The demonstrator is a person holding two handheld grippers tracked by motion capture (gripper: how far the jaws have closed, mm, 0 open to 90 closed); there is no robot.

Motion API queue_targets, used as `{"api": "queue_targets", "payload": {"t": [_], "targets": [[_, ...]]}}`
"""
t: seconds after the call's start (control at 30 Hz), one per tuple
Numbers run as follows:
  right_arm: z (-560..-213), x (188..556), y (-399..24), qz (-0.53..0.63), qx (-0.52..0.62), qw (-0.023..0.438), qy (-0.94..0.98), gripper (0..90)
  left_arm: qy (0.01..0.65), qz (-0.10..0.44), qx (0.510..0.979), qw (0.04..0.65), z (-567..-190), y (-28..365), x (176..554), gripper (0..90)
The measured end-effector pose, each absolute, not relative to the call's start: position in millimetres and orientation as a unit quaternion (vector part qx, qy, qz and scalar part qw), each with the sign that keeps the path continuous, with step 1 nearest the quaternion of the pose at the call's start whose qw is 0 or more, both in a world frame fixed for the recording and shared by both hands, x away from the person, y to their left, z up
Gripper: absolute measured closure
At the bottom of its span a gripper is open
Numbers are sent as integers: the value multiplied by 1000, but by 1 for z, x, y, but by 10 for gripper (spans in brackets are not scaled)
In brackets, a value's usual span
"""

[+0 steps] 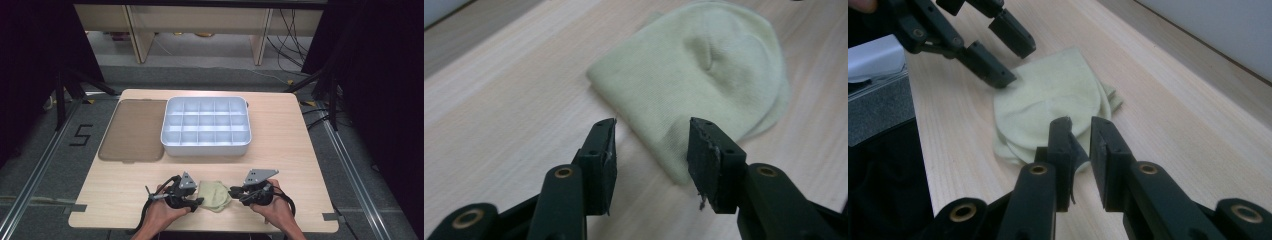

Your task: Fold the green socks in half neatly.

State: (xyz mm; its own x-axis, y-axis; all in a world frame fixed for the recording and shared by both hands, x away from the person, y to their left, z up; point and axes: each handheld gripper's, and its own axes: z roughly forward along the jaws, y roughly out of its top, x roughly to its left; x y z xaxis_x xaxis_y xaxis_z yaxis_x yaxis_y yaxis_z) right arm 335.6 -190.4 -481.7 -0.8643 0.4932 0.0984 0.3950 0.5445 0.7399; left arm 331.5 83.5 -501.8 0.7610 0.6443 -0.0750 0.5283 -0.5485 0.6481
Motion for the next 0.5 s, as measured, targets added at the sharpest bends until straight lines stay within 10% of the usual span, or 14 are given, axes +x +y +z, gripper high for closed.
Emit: {"api": "queue_targets", "payload": {"t": [0.5], "targets": [[-481, 335, -189, 403, 262, 52, 875, 792, 366, 38, 865, 340, -495, 85, 340, 529]]}}
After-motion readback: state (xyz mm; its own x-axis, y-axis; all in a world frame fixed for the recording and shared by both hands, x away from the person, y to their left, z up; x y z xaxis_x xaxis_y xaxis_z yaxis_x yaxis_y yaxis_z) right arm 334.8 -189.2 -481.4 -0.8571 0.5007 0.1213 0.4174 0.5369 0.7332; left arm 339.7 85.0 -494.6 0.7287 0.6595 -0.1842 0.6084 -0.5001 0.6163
